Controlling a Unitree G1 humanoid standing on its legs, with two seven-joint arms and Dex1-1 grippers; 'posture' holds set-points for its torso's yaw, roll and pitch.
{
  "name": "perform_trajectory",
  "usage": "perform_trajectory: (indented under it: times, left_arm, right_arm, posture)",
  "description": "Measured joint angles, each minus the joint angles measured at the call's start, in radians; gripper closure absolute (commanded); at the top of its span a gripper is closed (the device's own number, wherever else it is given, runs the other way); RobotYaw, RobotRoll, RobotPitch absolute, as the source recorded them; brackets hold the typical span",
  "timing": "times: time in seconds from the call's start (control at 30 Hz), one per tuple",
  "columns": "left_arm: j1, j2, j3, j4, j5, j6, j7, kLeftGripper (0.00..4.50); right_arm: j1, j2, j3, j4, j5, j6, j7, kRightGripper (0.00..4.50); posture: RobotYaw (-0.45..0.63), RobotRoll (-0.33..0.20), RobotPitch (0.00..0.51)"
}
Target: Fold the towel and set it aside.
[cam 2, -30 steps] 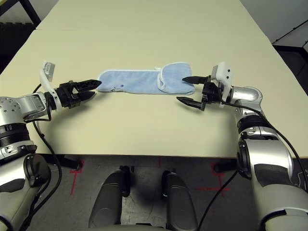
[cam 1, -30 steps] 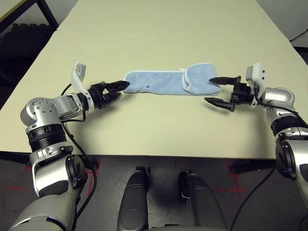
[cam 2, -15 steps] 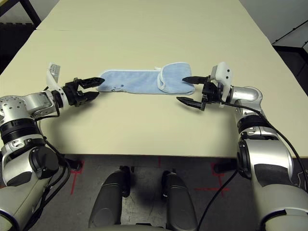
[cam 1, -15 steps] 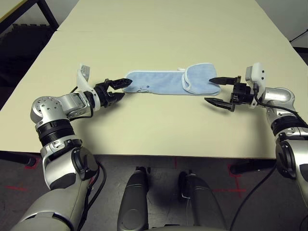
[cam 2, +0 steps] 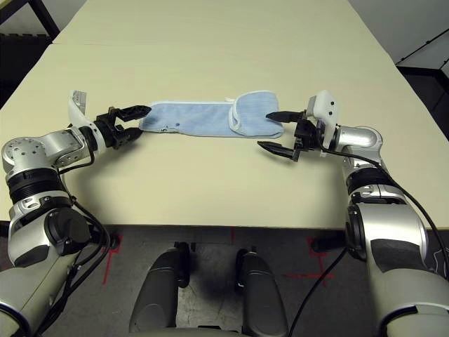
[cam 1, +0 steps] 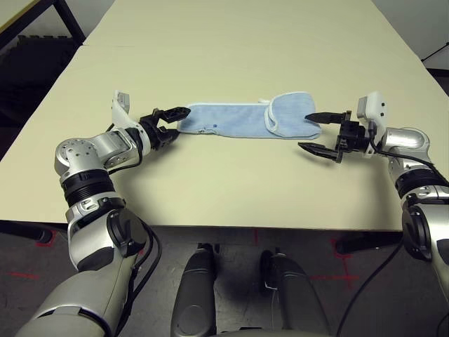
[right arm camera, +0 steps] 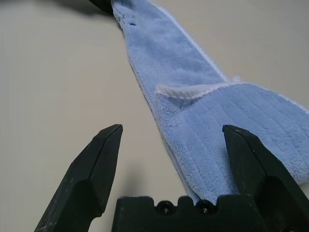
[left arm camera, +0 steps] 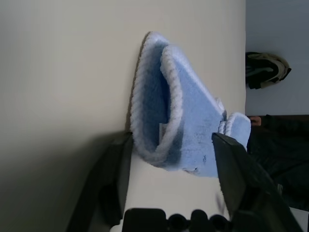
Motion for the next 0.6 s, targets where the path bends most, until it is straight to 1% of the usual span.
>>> perform_trajectory:
  times: [0.17, 0.2, 0.43, 0.5, 0.6]
  left_arm:
    - [0.000, 0.000, -0.007, 0.002, 0.000, 0.000, 0.000, 4.39]
    - [0.000, 0.000, -0.008, 0.003, 0.000, 0.000, 0.000, 4.48]
    - [0.000, 0.007, -0.026, 0.003, 0.001, -0.007, -0.001, 4.48]
    - [0.002, 0.023, -0.032, 0.003, 0.001, -0.006, -0.003, 4.48]
    - [0.021, 0.071, -0.043, -0.005, 0.001, 0.010, -0.015, 4.48]
  right_arm:
    - [0.000, -0.007, 0.000, 0.000, -0.009, -0.006, -0.003, 0.00]
    - [0.000, -0.010, 0.000, 0.000, -0.011, -0.007, -0.003, 0.00]
    - [0.000, -0.013, 0.000, 0.000, -0.013, -0.008, -0.004, 0.00]
    - [0.000, -0.013, 0.000, 0.000, -0.013, -0.009, -0.005, 0.00]
    - [0.000, -0.013, 0.000, 0.000, -0.014, -0.009, -0.007, 0.00]
  posture:
    - [0.05, 0.000, 0.171]
    - [0.05, 0.000, 0.171]
    - [0.05, 0.000, 0.166]
    - [0.06, 0.000, 0.164]
    - [0.07, 0.000, 0.164]
